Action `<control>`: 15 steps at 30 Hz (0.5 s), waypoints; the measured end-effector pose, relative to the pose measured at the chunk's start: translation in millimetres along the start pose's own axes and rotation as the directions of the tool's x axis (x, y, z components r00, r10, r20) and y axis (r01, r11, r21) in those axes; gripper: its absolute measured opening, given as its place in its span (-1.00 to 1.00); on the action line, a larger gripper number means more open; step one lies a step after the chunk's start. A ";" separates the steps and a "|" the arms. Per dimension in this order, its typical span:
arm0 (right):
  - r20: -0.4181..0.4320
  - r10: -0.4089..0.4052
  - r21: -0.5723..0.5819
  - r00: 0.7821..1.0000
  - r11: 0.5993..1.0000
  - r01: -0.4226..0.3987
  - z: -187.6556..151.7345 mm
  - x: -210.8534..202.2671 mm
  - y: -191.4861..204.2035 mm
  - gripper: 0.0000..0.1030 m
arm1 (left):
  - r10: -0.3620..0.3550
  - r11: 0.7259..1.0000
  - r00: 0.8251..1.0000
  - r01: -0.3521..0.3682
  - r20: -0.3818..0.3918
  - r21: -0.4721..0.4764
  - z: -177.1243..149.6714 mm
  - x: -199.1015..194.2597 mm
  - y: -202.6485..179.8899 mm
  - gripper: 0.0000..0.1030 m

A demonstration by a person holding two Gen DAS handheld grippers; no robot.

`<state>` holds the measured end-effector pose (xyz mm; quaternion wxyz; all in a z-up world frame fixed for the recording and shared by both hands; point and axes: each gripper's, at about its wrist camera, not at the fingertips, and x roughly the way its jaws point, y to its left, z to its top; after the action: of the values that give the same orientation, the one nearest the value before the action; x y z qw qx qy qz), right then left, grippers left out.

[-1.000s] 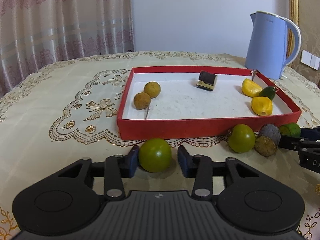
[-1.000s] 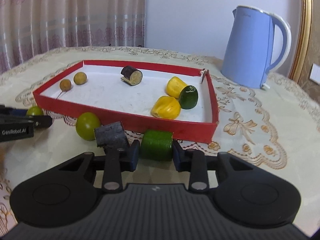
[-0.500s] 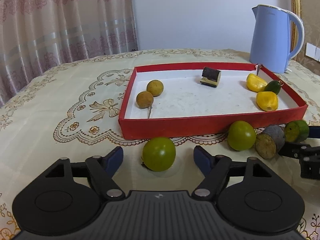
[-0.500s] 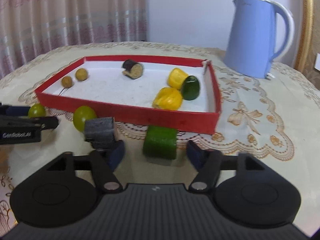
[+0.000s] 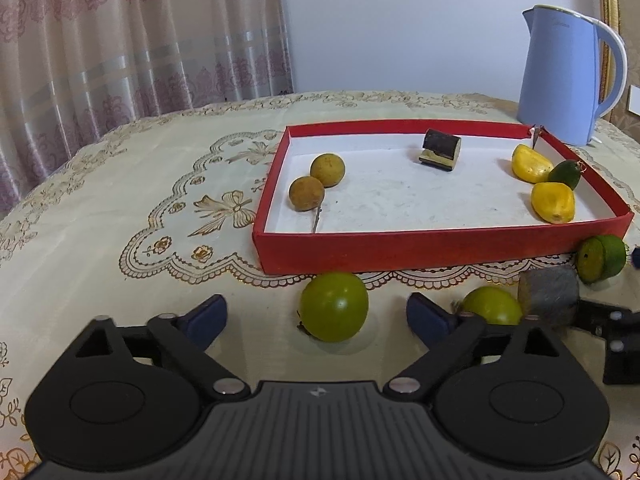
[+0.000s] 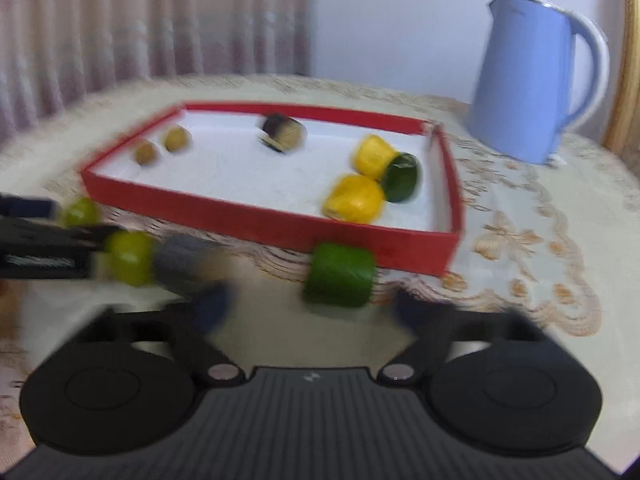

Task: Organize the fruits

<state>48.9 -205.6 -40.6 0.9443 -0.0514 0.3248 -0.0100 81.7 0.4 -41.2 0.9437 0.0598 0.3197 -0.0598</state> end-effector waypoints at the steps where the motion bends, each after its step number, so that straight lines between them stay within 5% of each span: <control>1: -0.001 0.003 0.002 1.000 1.000 -0.003 -0.4 -0.1 -0.6 1.00 | -0.004 1.000 1.000 0.004 -0.003 -0.003 0.1 0.3 0.6 0.95; 7: -0.030 0.073 0.088 0.997 0.994 -0.070 -1.6 3.7 -19.2 1.00 | 0.002 1.000 1.000 -0.002 -0.007 0.009 0.3 0.8 -0.3 0.98; 15: -0.031 0.055 0.079 0.998 0.995 -0.052 -2.7 3.5 -15.5 1.00 | -0.023 0.999 0.999 0.022 -0.025 -0.029 1.0 3.2 5.1 0.99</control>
<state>50.2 -221.4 -43.2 0.9400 -0.0055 0.3410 0.0018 85.6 5.1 -42.0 0.9396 0.0434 0.3332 -0.0652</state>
